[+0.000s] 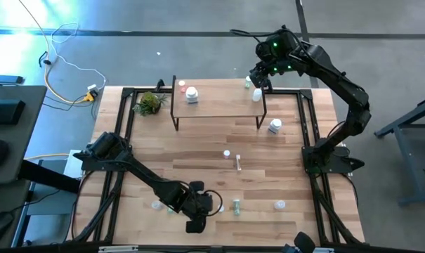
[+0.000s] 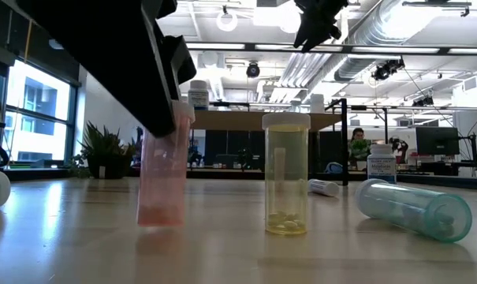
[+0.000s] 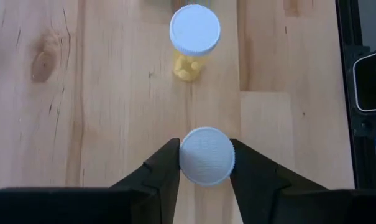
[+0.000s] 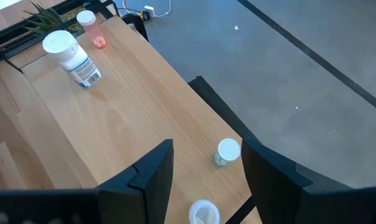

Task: Pick and place medicine bottles onto shelf by color
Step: Put the orange pill bottle on the shelf

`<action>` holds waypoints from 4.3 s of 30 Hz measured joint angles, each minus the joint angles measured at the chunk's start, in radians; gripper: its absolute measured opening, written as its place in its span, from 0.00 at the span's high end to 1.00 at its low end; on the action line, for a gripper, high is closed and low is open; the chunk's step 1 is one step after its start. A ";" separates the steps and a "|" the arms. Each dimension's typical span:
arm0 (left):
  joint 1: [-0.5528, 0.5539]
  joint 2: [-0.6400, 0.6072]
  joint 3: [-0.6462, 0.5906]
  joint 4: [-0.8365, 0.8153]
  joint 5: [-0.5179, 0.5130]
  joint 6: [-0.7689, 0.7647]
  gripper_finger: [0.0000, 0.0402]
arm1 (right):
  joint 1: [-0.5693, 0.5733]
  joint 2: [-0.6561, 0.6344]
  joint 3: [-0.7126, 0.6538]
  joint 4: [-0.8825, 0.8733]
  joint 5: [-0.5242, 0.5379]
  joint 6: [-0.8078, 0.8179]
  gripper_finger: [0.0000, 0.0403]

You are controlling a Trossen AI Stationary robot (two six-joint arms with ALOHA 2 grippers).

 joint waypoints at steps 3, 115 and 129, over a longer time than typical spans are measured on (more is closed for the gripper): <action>0.014 -0.007 0.023 -0.037 0.015 0.005 0.71 | 0.000 0.000 0.000 -0.003 0.000 -0.002 0.55; 1.072 -0.552 -0.069 -0.445 0.194 0.729 0.68 | 0.000 0.000 0.000 -0.065 0.071 0.183 0.55; 1.072 -0.551 -0.035 -0.448 0.165 0.737 0.48 | 0.000 0.000 0.000 -0.090 0.071 0.183 0.55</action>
